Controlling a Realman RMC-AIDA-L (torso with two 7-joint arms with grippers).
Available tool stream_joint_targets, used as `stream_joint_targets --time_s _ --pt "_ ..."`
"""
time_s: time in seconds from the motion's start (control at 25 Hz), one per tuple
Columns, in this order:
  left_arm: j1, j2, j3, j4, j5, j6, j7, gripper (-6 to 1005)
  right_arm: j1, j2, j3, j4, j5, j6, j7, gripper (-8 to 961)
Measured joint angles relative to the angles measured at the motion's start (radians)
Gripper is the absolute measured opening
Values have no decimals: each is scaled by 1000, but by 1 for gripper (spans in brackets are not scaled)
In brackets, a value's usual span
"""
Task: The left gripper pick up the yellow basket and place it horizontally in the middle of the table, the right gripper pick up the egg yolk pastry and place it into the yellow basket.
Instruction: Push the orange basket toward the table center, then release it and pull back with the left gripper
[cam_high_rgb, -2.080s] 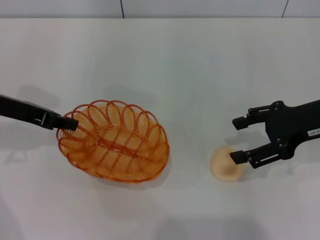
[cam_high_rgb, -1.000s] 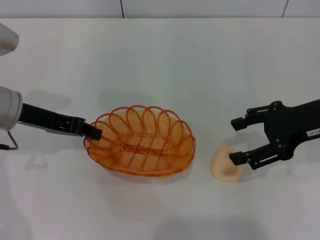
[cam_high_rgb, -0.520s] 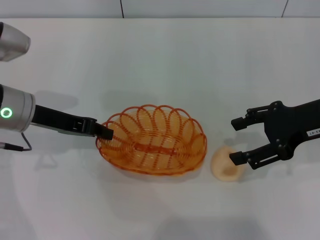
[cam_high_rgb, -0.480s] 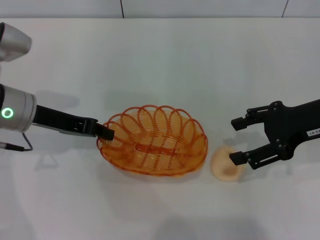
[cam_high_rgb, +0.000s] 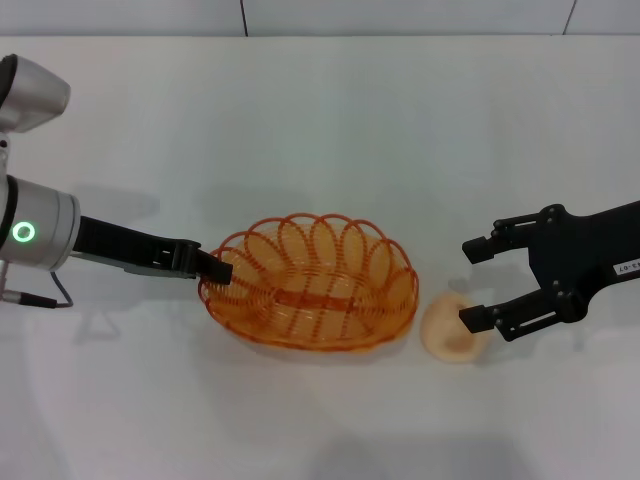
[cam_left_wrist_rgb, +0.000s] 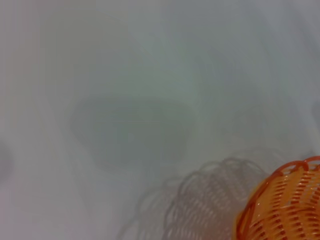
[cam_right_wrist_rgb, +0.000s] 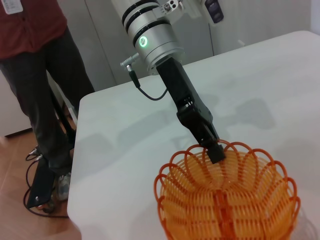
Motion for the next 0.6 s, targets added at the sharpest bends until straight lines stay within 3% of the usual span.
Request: stream_joint_targets --time_s 0.6 --pt "20 -2 6 0 -33 -7 -31 76 0 0 0 0 0 -2 0 840"
